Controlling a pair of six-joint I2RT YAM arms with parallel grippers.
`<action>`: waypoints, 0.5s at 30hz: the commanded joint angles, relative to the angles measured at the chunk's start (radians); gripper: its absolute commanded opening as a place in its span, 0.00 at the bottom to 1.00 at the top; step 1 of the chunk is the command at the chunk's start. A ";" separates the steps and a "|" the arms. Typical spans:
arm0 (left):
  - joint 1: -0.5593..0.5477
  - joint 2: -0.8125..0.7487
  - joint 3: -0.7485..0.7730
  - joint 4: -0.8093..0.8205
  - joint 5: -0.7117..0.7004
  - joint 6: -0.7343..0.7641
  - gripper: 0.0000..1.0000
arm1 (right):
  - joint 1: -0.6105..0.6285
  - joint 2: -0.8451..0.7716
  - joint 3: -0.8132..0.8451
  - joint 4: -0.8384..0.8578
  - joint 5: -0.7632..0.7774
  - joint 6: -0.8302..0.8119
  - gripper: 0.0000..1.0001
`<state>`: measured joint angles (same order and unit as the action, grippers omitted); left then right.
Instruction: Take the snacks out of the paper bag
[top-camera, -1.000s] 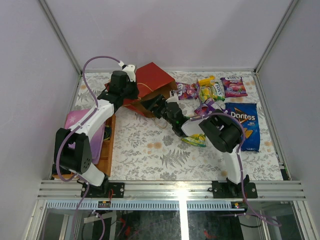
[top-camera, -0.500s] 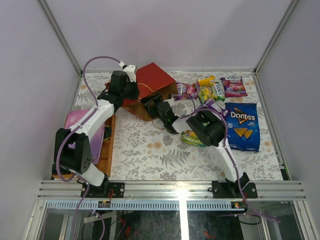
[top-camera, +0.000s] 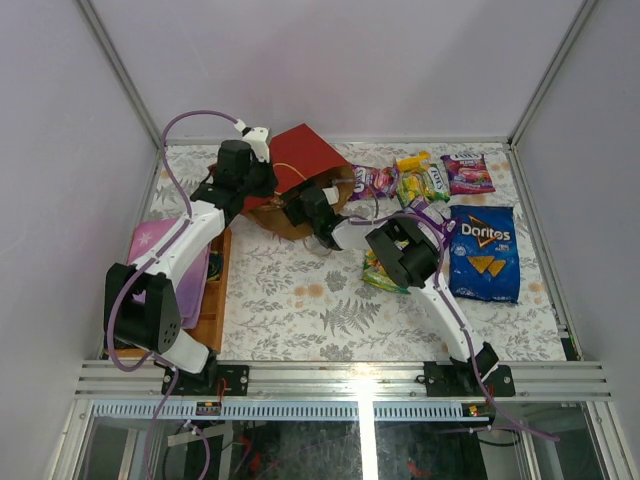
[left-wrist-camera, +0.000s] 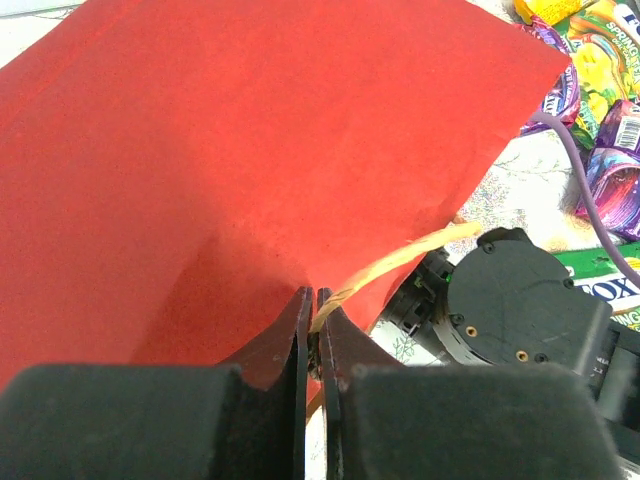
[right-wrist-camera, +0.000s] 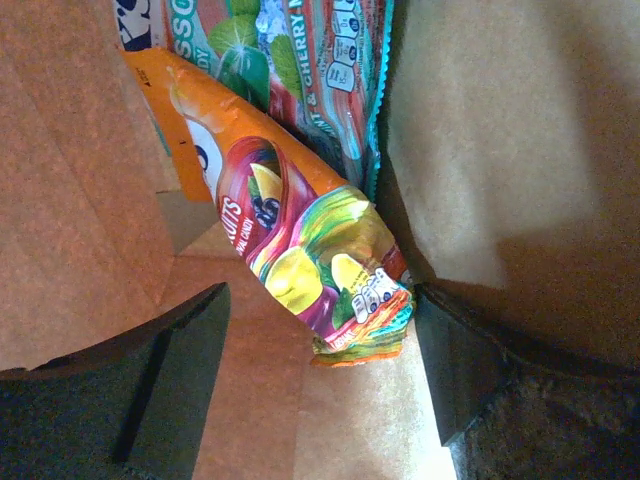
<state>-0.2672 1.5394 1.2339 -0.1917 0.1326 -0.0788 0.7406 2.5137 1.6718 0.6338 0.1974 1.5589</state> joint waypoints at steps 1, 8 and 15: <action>0.005 -0.005 0.009 0.001 0.016 0.002 0.03 | -0.006 0.048 0.083 -0.073 0.001 0.009 0.78; 0.005 -0.012 0.002 0.005 0.015 0.003 0.03 | -0.006 0.083 0.116 -0.044 -0.051 -0.032 0.55; 0.005 -0.015 0.001 0.005 0.013 0.006 0.03 | -0.007 0.056 0.098 -0.005 -0.081 -0.099 0.24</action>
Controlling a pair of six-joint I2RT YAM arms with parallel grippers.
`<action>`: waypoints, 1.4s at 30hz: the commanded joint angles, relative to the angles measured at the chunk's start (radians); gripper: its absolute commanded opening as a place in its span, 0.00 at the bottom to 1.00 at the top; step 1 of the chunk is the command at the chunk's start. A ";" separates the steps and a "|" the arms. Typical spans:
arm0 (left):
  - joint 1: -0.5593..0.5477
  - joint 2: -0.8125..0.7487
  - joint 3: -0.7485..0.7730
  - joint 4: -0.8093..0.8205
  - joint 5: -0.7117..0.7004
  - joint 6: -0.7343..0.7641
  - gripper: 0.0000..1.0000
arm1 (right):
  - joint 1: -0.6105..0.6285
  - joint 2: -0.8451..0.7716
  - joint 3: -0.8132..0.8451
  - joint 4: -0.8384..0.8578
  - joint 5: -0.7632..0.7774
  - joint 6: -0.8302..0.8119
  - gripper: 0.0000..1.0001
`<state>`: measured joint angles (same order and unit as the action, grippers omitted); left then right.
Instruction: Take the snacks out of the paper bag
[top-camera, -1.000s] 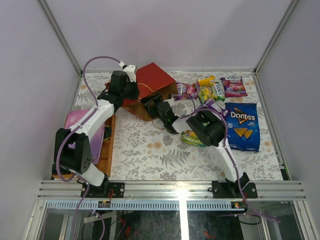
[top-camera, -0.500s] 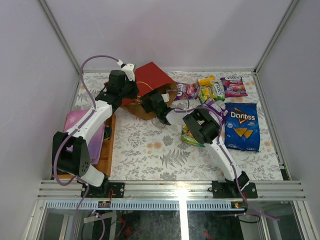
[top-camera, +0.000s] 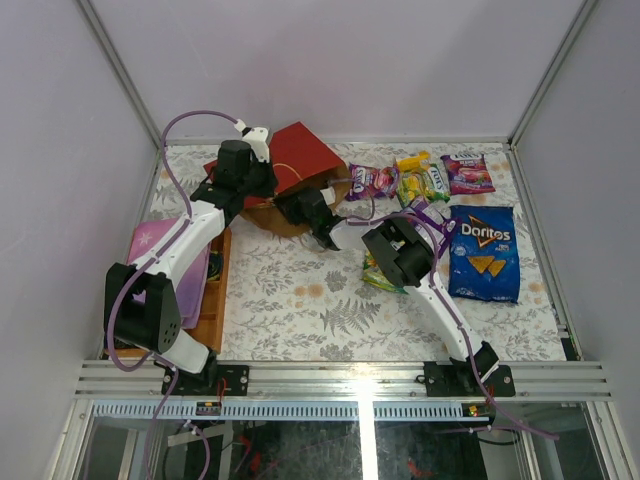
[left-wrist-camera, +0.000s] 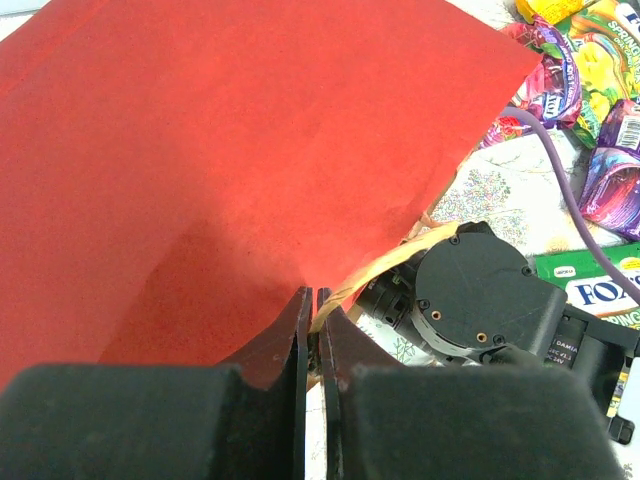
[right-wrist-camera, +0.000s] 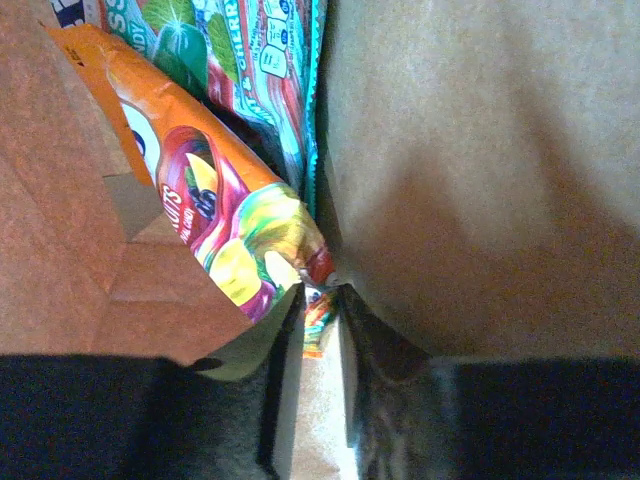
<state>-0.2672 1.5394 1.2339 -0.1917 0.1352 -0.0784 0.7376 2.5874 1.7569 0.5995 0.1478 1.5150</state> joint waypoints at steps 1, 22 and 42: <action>0.005 -0.014 0.000 0.006 0.010 0.007 0.03 | -0.003 -0.024 0.011 0.031 -0.037 -0.065 0.18; 0.005 0.007 0.002 -0.007 -0.056 0.032 0.03 | 0.008 -0.744 -0.750 0.212 -0.128 -0.411 0.00; 0.005 -0.026 -0.016 -0.004 -0.069 0.041 0.03 | -0.015 -1.347 -1.128 -0.165 0.062 -0.976 0.00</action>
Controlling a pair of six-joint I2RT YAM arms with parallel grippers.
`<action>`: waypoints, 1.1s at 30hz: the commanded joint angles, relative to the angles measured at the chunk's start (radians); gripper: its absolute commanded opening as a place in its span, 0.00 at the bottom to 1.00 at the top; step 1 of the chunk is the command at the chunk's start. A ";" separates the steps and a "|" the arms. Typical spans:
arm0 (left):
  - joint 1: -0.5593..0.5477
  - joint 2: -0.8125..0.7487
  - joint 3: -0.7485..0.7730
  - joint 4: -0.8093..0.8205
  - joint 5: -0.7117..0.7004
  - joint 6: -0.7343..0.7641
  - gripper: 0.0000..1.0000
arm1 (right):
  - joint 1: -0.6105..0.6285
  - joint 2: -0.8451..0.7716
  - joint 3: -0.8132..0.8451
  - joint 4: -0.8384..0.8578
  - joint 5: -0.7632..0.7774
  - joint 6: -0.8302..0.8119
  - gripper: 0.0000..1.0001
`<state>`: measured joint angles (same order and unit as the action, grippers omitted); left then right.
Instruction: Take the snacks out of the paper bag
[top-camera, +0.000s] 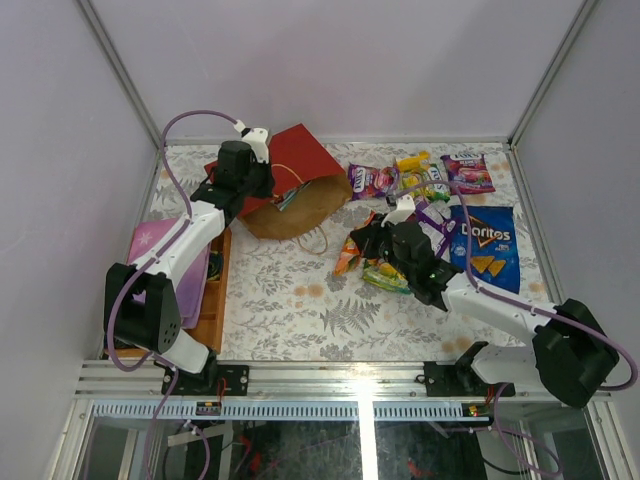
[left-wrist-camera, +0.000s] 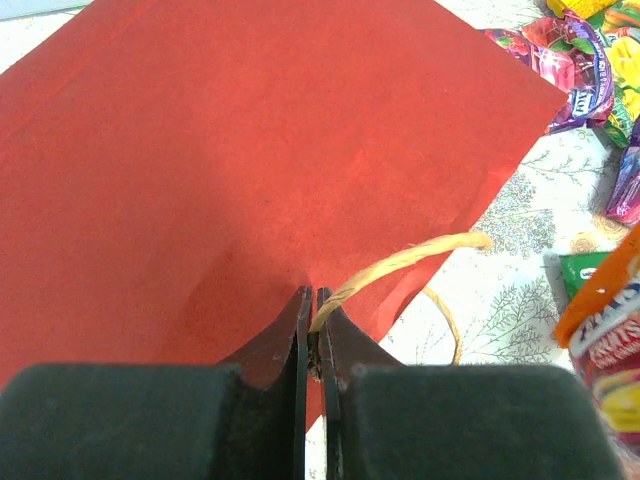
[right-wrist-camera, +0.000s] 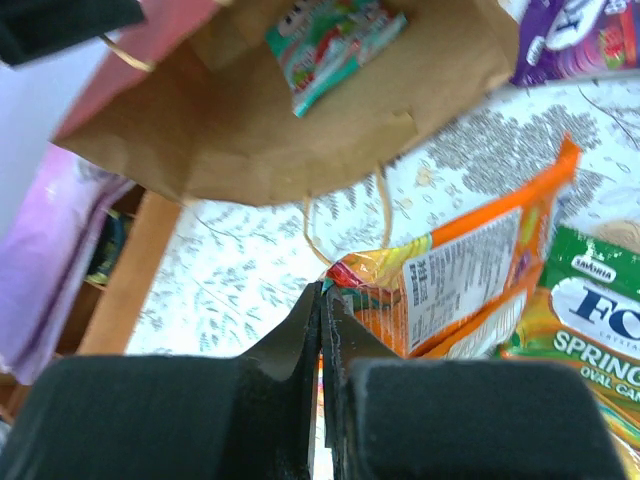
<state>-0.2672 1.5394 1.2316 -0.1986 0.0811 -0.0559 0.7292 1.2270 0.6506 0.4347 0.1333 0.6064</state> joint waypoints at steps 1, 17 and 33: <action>0.005 -0.027 -0.016 0.003 -0.015 0.019 0.03 | -0.007 0.022 -0.016 0.005 0.074 -0.071 0.00; 0.005 -0.018 -0.018 0.002 -0.031 0.030 0.03 | -0.047 0.148 0.155 0.110 0.064 -0.123 0.00; 0.005 -0.007 -0.011 0.004 -0.025 0.031 0.03 | -0.067 0.049 -0.088 0.114 0.058 -0.023 0.00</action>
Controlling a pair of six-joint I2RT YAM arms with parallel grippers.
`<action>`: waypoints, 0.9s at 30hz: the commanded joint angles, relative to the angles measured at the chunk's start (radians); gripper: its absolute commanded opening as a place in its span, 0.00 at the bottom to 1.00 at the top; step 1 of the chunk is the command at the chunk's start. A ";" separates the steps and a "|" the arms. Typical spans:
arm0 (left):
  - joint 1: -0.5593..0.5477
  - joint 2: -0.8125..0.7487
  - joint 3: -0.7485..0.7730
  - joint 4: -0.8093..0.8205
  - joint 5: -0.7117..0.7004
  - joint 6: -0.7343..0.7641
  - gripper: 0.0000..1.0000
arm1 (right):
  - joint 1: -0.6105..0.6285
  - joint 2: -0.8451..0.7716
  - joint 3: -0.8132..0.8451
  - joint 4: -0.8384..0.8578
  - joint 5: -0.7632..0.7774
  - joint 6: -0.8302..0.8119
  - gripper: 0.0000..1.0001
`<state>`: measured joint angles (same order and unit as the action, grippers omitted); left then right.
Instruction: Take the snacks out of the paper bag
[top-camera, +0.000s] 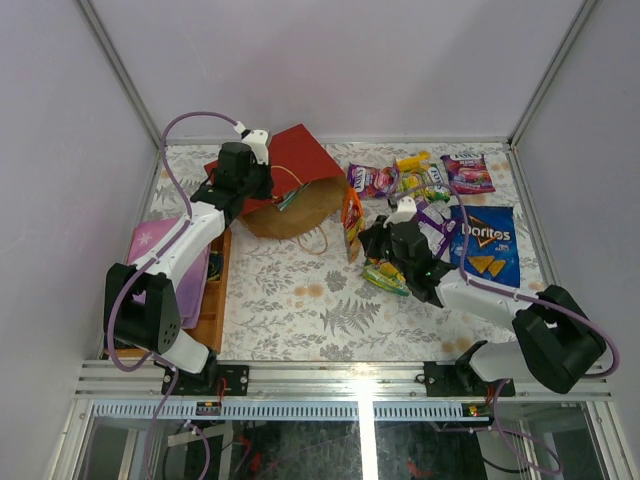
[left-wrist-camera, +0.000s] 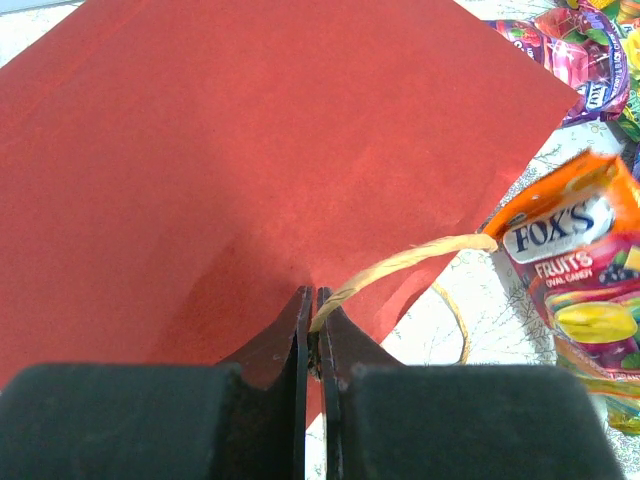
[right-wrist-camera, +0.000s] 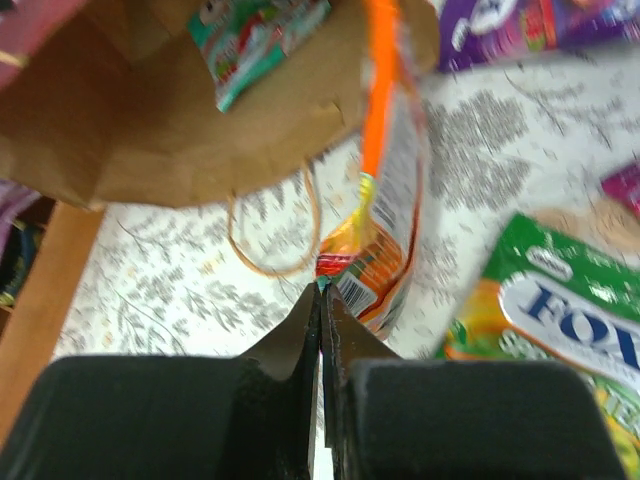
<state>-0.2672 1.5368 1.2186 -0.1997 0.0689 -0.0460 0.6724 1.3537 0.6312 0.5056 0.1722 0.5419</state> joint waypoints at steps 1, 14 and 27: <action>0.006 -0.003 0.003 0.005 -0.012 0.019 0.03 | -0.010 -0.091 -0.085 0.028 0.017 0.043 0.00; 0.005 0.014 0.016 0.001 0.002 0.011 0.03 | -0.009 -0.169 -0.171 -0.076 0.052 0.054 0.00; 0.006 0.014 0.012 -0.004 -0.019 0.022 0.03 | -0.009 0.082 -0.034 0.001 0.131 0.108 0.00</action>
<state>-0.2672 1.5425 1.2186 -0.2035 0.0692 -0.0460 0.6670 1.4094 0.5087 0.4393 0.2234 0.6376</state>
